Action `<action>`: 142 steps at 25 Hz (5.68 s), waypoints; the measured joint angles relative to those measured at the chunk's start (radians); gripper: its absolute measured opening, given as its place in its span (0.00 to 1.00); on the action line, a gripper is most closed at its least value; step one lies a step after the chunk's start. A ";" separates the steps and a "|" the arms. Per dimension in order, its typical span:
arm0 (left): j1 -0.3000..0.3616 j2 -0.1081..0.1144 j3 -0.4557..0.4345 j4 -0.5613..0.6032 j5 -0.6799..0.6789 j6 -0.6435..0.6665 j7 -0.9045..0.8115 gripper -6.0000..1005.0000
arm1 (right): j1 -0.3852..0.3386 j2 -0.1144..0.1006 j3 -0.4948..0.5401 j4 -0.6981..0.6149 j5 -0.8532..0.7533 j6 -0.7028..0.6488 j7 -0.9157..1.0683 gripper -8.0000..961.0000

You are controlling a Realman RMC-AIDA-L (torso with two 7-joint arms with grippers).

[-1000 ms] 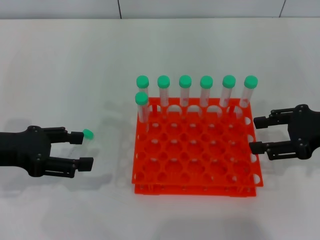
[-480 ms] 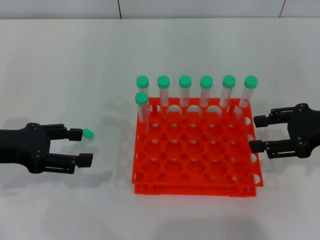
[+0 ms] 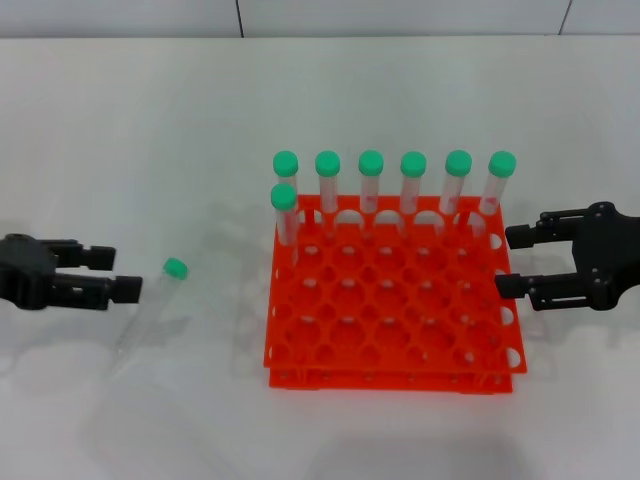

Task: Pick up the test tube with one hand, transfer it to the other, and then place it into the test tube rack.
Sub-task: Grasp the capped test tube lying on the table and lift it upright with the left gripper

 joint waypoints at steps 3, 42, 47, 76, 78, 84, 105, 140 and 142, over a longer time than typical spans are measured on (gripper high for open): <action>-0.031 0.007 -0.013 0.014 0.091 -0.022 -0.119 0.88 | 0.000 0.005 0.001 0.000 0.000 0.012 0.000 0.69; -0.242 -0.024 0.180 -0.066 0.482 -0.113 -0.380 0.87 | -0.003 0.010 0.001 0.002 0.024 0.024 -0.001 0.69; -0.244 -0.030 0.187 -0.068 0.482 -0.114 -0.378 0.85 | -0.004 0.010 0.001 0.002 0.024 0.024 -0.002 0.69; -0.260 -0.033 0.239 -0.107 0.495 -0.135 -0.365 0.62 | 0.000 0.010 0.003 0.003 0.024 0.036 -0.001 0.69; -0.260 -0.033 0.241 -0.107 0.495 -0.138 -0.365 0.62 | 0.000 0.010 0.003 0.003 0.024 0.036 -0.001 0.69; -0.260 -0.034 0.242 -0.106 0.496 -0.144 -0.365 0.55 | 0.000 0.010 0.003 0.003 0.024 0.037 0.000 0.69; -0.277 -0.036 0.241 -0.112 0.536 -0.146 -0.378 0.37 | -0.007 0.010 0.003 0.003 0.024 0.038 -0.002 0.69; -0.309 -0.038 0.242 -0.157 0.560 -0.194 -0.378 0.21 | -0.011 0.010 0.003 0.003 0.024 0.050 -0.007 0.69; -0.307 -0.039 0.243 -0.157 0.562 -0.194 -0.378 0.21 | -0.011 0.010 0.003 0.003 0.024 0.050 -0.007 0.69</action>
